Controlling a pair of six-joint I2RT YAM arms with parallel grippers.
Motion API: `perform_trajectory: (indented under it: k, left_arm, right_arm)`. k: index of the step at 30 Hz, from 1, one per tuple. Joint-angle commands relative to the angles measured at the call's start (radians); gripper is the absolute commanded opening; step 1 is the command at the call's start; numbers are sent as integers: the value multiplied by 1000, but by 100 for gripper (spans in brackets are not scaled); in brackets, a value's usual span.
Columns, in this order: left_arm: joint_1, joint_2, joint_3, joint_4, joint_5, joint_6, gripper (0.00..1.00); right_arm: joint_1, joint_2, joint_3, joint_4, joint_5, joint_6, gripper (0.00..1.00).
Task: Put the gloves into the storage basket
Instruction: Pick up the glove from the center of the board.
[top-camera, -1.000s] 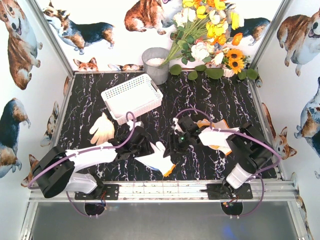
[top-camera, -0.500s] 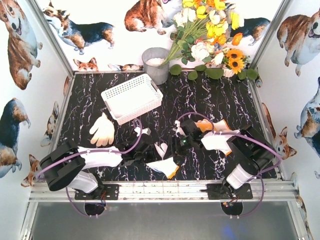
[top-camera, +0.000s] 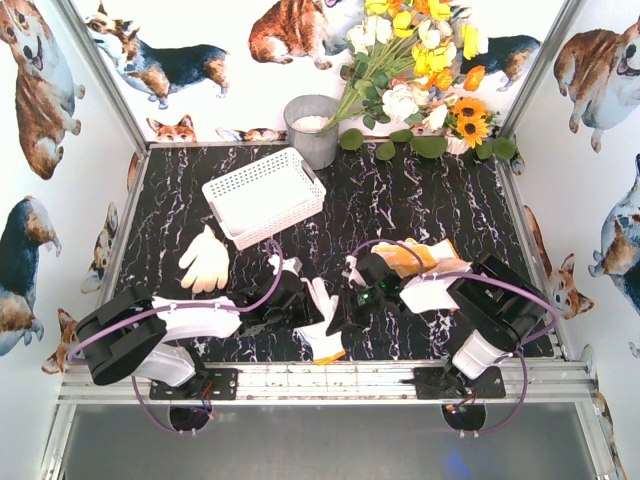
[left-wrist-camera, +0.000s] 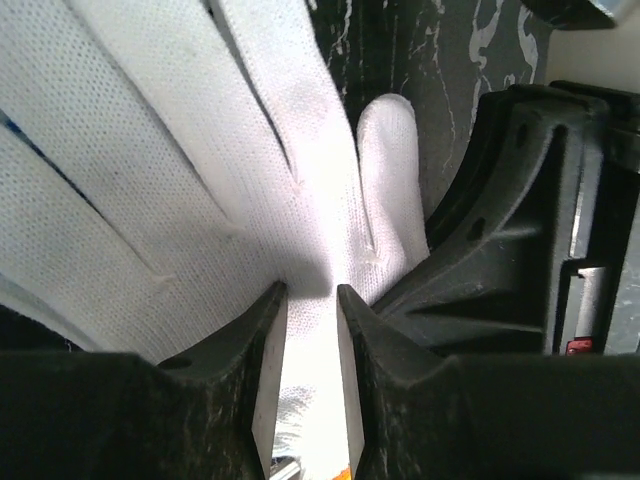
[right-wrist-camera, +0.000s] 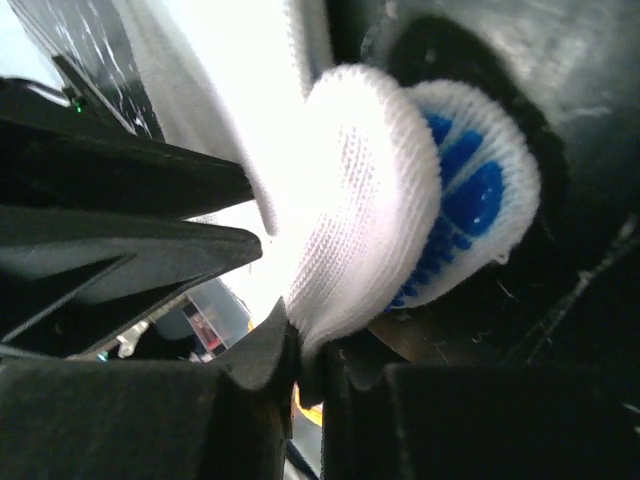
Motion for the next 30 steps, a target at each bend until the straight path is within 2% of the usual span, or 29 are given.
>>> perform_trajectory:
  k: [1,7,12,15,18,21,26,30]
  left_arm:
    - [11,0,62,-79,-89,97,26]
    - [44,-42,179,-247,-183,88,50]
    - [59,-116,175,-361,-246,41,62]
    - [110,-170,138,-371,-234,41,66]
    - [171,-196,97,-331,-153,41,67]
    - [198,-188,50,-218,-64,39,68]
    - [201,-67,39,-21,108,26,67]
    - [186,0,53,45,155,17,66]
  right_arm:
    - [12,-7,-46,-4,188,93,0]
    - [12,-61,-106,63,333,244,0]
    - [12,-168,-115,-24,455,269,0]
    - [12,-251,-116,-104,530,268,0]
    - [12,-318,-124,-173,593,277,0]
    - [12,-366,-132,-212,638,289,0]
    - [10,-363,-129,-219,633,306,0]
    - [11,-357,-130,-215,624,323,0]
